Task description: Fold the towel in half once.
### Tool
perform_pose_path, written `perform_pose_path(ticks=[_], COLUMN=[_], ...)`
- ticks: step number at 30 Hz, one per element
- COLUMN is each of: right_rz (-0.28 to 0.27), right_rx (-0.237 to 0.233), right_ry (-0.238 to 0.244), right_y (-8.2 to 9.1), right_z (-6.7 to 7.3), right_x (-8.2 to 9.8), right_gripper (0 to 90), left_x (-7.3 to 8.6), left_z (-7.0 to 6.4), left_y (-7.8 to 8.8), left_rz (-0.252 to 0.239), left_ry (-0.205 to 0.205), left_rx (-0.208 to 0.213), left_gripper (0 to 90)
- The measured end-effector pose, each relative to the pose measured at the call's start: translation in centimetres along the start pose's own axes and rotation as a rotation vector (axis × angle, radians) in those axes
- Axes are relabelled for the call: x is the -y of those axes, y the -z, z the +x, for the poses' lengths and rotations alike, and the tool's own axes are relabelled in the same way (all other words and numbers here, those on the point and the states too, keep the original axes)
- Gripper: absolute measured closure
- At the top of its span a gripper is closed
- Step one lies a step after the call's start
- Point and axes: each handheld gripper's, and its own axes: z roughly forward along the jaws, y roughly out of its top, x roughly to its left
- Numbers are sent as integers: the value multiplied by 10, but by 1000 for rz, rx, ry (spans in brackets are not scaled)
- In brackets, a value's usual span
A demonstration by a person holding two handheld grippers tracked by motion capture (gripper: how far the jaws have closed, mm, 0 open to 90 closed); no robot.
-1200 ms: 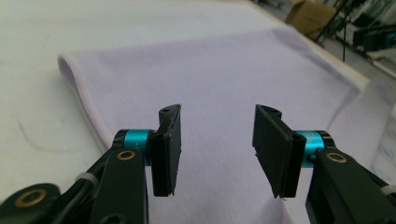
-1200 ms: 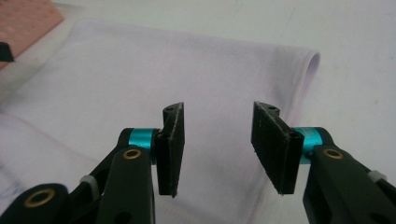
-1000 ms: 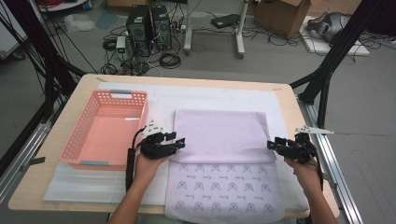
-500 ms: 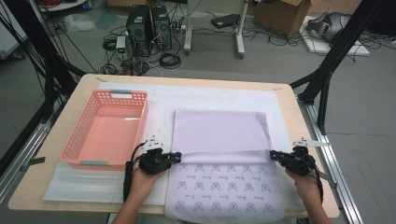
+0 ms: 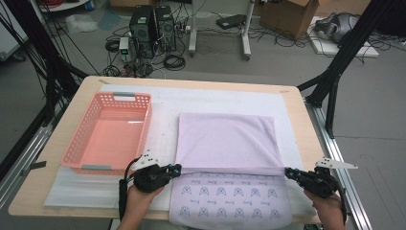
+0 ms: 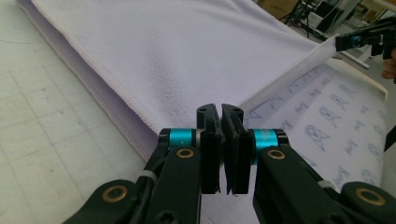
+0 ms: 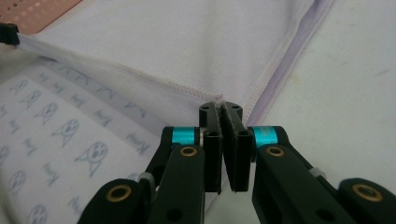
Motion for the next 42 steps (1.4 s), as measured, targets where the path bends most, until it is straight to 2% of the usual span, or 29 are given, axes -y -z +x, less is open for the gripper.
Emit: perform_pose_path(ticks=[5,9,14,19,27,31,33,34,35,36,38,40,42], right_rz=[8,17,24,44,38,51,67,74,75,66,35,6,-22], right_rx=[-22,-36,-37,-46,-70,-75,-73,-70,-66,-52,-45,-39,-20], right_ry=[29,48,60,54,72,73,71,72,69,59,27,15,8], right_y=[10,20,28,35,53,60,62,61,59,58,57,56,53], right_z=[9,19,25,30,45,51,53,53,52,52,48,45,40], right_x=[8,15,24,34,49,59,63,64,64,63,59,53,46], right_gripper=[868,868,868,868,868,868,868,859,789,694,624,609,608], left_x=[6,14,21,27,39,47,49,49,48,46,43,37,31], left_z=[-10,-15,-23,-33,-50,-57,-59,-59,-57,-55,-49,-42,-37], left_y=[16,25,30,39,57,61,60,59,57,55,52,48,44], left_rz=[-17,-6,5,10,24,51,63,56,42,29,-12,-37,-52], left_ry=[2,-3,-11,-18,-38,-42,-58,-57,-52,-43,-17,-16,-16], left_rx=[16,41,49,67,94,106,105,94,73,54,13,-18,-36], left_gripper=[855,854,854,854,854,854,851,831,743,617,472,425,423])
